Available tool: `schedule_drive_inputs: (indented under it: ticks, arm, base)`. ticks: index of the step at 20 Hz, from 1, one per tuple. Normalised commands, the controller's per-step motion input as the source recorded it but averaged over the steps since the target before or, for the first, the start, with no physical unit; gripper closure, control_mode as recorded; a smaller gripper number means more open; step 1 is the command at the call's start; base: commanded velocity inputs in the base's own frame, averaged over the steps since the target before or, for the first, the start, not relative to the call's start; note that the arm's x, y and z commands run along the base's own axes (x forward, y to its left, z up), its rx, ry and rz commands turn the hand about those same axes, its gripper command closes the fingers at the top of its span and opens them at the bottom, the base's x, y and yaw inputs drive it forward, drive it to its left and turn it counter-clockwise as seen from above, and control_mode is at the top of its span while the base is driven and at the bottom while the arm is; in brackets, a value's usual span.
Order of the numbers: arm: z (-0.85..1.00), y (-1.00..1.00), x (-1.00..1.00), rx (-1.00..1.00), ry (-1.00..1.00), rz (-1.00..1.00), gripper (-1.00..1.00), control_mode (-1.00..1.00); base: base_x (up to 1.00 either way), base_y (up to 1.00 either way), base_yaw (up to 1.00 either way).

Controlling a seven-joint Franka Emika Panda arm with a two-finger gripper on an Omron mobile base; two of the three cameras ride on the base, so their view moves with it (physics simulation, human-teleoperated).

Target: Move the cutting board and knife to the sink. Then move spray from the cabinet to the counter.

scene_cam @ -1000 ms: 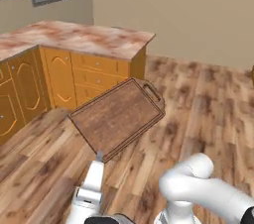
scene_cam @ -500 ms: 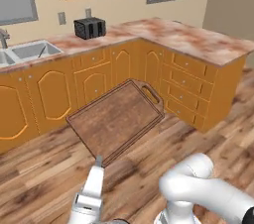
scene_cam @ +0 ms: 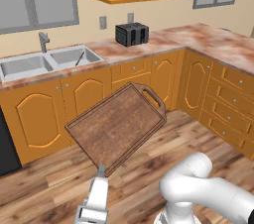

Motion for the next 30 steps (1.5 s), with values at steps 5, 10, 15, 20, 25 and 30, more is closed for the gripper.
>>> schedule_drive_inputs:
  ticks: [5, 10, 15, 20, 25, 30]
  arm:
    - [0.00, 0.00, 0.00, 0.00, 0.00, 0.00, 1.00, 1.00]
    - [0.00, 0.00, 0.00, 0.00, 0.00, 0.00, 1.00, 1.00]
    - [0.00, 0.00, 0.00, 0.00, 0.00, 0.00, 1.00, 1.00]
    - [0.00, 0.00, 0.00, 0.00, 0.00, 0.00, 1.00, 1.00]
    - [0.00, 0.00, 0.00, 0.00, 0.00, 0.00, 1.00, 1.00]
    - [0.00, 0.00, 0.00, 0.00, 0.00, 0.00, 1.00, 1.00]
  base:
    - [1.00, 0.49, 0.14]
    - [1.00, 0.51, 0.14]
    - [1.00, 0.51, 0.16]
    - [1.00, 0.54, 0.22]
    - [0.99, 0.64, 0.21]
    - [0.30, 0.14, 0.07]
